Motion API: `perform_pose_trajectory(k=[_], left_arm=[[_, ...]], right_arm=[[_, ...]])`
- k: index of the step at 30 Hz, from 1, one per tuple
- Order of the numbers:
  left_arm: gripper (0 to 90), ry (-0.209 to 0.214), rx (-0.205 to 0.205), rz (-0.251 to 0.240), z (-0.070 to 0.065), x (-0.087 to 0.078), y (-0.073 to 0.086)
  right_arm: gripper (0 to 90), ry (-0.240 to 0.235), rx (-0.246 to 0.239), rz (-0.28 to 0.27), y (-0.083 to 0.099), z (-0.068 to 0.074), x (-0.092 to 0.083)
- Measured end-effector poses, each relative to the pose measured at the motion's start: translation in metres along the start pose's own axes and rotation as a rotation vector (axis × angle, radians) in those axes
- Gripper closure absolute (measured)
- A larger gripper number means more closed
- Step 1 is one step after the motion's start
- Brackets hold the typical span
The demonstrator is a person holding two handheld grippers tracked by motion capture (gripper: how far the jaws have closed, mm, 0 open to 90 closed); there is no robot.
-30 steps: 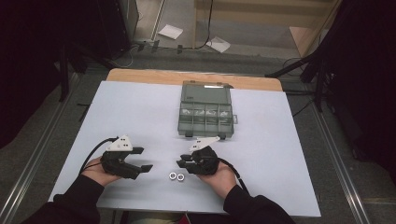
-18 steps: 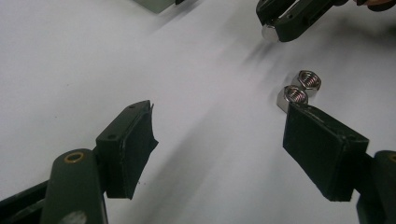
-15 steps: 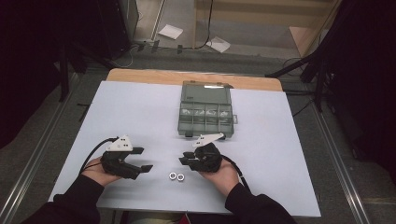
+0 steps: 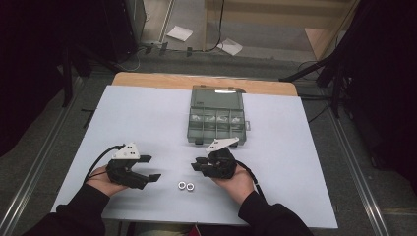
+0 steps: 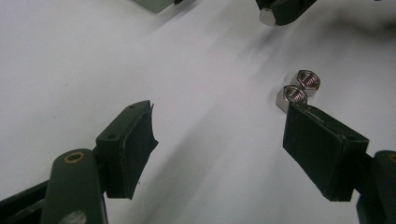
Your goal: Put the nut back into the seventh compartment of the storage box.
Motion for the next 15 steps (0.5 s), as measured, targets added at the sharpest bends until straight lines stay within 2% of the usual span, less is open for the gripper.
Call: perform_pose_trajectory(k=[15], left_arm=[[23.9,0.001,0.002,0.002,-0.0002,0.0,0.0]], right_arm=[[71.7,0.013,0.021,-0.006,-0.002,-0.0093,-0.0083]])
Point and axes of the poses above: each handheld gripper's, and its own axes: x roughly forward along the jaws, y roughly out of its underside, z roughly to its left, the point moved 2 cm from there along x, roughly forward along the jaws, and after that the axes turned 9 degrees about -x, right-handed, at the moved point
